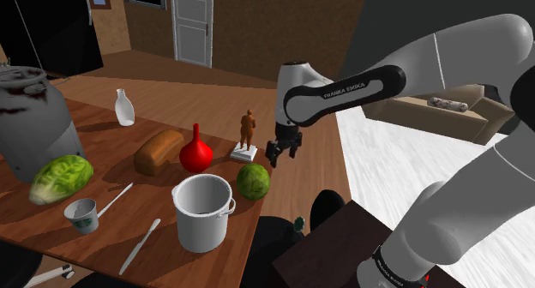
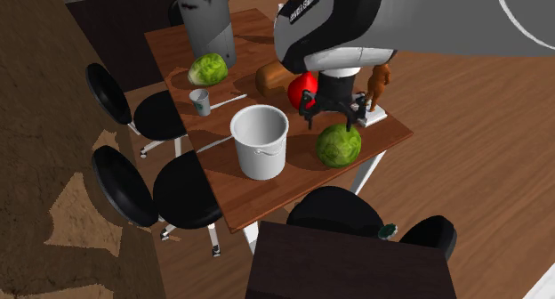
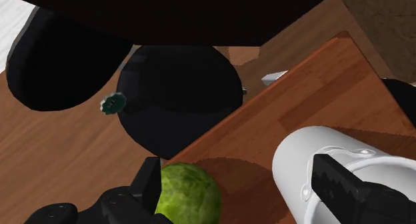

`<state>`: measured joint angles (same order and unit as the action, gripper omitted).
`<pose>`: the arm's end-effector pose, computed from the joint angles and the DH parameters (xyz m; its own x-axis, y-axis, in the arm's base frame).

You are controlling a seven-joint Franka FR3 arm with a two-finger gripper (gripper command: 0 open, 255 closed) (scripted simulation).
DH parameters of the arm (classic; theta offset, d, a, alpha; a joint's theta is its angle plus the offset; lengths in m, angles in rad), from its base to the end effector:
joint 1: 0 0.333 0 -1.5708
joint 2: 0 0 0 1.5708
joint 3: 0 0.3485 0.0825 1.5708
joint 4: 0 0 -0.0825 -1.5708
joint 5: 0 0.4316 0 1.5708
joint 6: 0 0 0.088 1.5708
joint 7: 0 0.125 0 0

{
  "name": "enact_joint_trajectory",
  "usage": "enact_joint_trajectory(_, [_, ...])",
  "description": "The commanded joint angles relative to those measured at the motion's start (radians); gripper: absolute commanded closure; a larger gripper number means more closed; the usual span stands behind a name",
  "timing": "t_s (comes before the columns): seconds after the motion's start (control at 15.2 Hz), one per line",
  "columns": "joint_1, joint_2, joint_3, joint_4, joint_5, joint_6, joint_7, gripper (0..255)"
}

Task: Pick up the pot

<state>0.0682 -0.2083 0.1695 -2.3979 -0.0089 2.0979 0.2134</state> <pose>0.4710 0.1132 0.3739 0.9963 0.0212 -0.0835 0.0264 -0.9978 0.0612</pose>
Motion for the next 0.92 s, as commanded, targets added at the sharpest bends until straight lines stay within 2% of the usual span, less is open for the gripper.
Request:
enact_joint_trajectory(0.0, [0.006, 0.075, 0.016, 0.028, -0.004, 0.051, 0.030, 0])
enact_joint_trajectory(0.46, [0.029, 0.345, 0.042, 0.178, -0.053, 0.180, 0.121, 0])
enact_joint_trajectory(0.86, [0.068, 0.576, 0.038, 0.356, -0.103, 0.240, 0.191, 0])
